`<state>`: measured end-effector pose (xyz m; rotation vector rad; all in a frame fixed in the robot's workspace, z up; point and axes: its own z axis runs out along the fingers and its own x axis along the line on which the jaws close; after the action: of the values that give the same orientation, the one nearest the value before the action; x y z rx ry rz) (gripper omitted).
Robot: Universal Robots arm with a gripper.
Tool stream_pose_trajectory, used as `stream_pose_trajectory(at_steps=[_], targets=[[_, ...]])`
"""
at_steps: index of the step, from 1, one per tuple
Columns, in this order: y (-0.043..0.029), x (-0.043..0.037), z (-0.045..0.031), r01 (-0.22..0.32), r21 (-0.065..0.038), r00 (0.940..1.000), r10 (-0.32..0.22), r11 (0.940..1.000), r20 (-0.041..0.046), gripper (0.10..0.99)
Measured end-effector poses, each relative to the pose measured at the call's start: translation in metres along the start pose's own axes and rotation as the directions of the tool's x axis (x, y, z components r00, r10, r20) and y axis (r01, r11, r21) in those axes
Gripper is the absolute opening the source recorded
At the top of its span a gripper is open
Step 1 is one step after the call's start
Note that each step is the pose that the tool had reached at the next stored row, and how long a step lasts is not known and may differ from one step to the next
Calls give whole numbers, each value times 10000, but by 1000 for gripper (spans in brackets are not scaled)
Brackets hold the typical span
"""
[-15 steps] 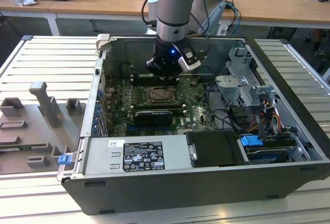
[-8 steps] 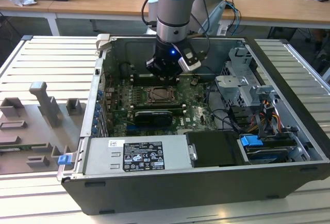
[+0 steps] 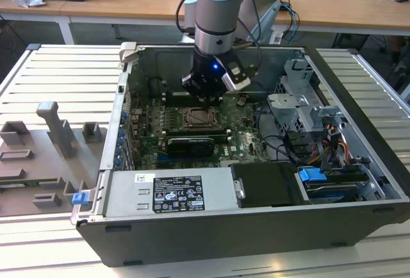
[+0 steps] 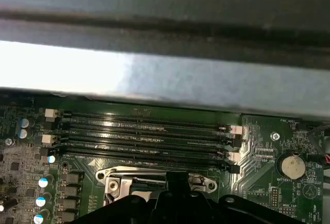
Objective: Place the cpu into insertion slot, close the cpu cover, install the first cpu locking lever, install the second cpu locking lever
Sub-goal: 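Install the second cpu locking lever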
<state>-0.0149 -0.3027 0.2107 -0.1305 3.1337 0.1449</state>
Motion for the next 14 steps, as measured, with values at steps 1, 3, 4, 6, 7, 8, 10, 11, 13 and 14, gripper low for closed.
stream_pose_trajectory(at_steps=[1, 3, 4, 6, 7, 8, 10, 11, 13, 14], targets=[[-14, 1, -1, 0, 0, 10000, 0, 10000, 0, 106], [-24, 2, -2, -1, -1, 10000, 1, 10000, 0, 106], [-31, 3, -3, 0, -2, 10000, 0, 10000, 1, 106], [-35, 3, -32, 0, 0, 10000, 0, 10000, 1, 106], [-34, 3, -56, 0, -1, 10000, 0, 10000, 0, 106], [-34, 3, -83, 0, -2, 10000, 0, 10000, 1, 106], [-29, 3, -137, 0, -1, 10000, 0, 10000, 1, 106], [-27, 3, -185, 0, 0, 10000, 0, 10000, 1, 106], [-27, 2, -253, 1, -1, 10000, -1, 10000, 0, 106], [-33, 3, -254, 1, -3, 10000, -1, 10000, 1, 106]])
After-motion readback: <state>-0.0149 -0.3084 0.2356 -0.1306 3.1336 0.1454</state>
